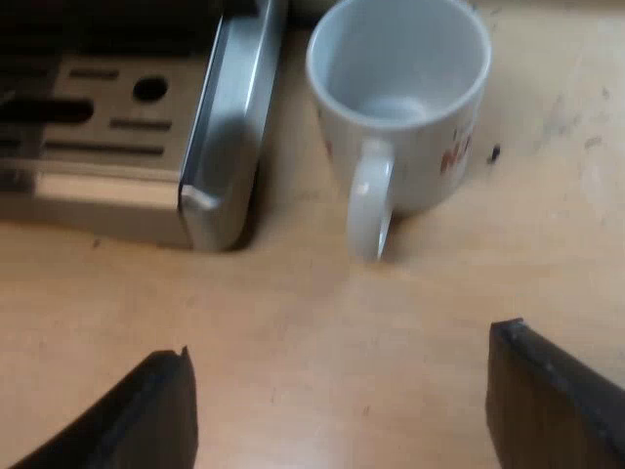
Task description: Remove mug from coffee machine
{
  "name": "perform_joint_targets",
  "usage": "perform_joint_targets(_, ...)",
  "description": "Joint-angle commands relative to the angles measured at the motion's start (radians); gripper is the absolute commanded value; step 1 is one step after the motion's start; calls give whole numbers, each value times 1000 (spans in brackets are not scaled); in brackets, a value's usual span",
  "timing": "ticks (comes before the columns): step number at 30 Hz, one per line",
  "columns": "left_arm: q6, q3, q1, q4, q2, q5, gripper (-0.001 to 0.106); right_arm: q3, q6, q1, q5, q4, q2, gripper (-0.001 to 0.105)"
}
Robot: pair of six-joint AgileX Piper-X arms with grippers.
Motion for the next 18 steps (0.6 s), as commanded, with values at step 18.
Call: perform_joint_targets(18,-40,-301,-1,178,249,-266,80,-427,-21,1,-21,290,269,65)
